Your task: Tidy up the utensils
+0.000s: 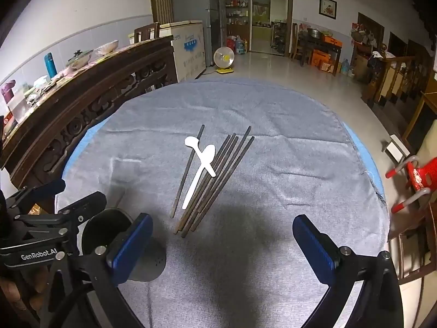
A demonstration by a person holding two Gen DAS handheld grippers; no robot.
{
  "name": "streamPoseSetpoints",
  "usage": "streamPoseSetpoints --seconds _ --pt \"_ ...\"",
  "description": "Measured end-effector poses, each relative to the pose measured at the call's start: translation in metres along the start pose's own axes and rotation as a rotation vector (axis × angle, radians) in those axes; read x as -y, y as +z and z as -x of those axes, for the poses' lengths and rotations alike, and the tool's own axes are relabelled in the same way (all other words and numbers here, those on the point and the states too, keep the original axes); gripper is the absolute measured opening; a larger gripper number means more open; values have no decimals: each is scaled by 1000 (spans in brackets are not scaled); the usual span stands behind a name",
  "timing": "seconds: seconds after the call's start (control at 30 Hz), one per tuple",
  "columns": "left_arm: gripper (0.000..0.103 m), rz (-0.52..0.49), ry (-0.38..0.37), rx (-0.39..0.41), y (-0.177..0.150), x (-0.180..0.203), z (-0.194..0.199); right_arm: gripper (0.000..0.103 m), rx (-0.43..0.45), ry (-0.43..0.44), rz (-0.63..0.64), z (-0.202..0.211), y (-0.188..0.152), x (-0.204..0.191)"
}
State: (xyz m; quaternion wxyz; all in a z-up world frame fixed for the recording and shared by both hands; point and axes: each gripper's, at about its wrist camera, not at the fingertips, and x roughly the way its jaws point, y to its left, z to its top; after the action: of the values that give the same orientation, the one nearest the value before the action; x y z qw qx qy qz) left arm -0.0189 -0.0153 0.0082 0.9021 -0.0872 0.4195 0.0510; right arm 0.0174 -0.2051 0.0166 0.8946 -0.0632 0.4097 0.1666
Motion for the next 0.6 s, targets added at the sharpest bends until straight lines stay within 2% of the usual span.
streamPoseSetpoints --seconds 0.5,0.6 --pt "103 5 0 -6 1 -2 -3 103 -1 -4 4 -1 2 0" --pt "103 13 -3 -7 4 -4 -4 103 -20 34 -27 -6 0 5"
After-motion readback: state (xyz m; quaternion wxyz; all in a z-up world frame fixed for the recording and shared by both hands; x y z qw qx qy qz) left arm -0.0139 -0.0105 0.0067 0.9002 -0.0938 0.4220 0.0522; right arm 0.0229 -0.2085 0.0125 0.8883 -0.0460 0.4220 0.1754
